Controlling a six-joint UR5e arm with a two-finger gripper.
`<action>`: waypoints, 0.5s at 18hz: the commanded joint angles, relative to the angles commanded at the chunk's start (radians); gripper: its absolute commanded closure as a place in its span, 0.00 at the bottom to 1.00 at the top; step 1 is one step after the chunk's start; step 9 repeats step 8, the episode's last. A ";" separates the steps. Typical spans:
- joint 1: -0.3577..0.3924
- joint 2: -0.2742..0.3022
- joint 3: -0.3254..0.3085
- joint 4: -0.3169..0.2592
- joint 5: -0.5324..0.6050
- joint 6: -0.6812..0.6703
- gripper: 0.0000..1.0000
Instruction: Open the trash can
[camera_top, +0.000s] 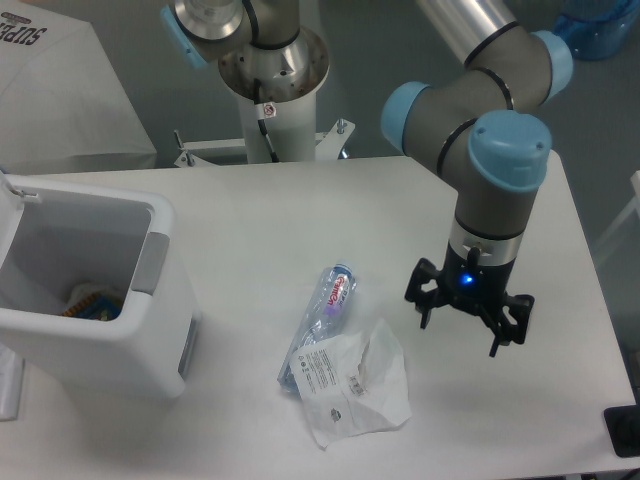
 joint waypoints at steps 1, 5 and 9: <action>0.000 -0.003 -0.002 0.000 0.017 0.014 0.00; 0.002 -0.015 -0.012 0.008 0.035 0.025 0.00; 0.002 -0.017 -0.014 0.006 0.035 0.025 0.00</action>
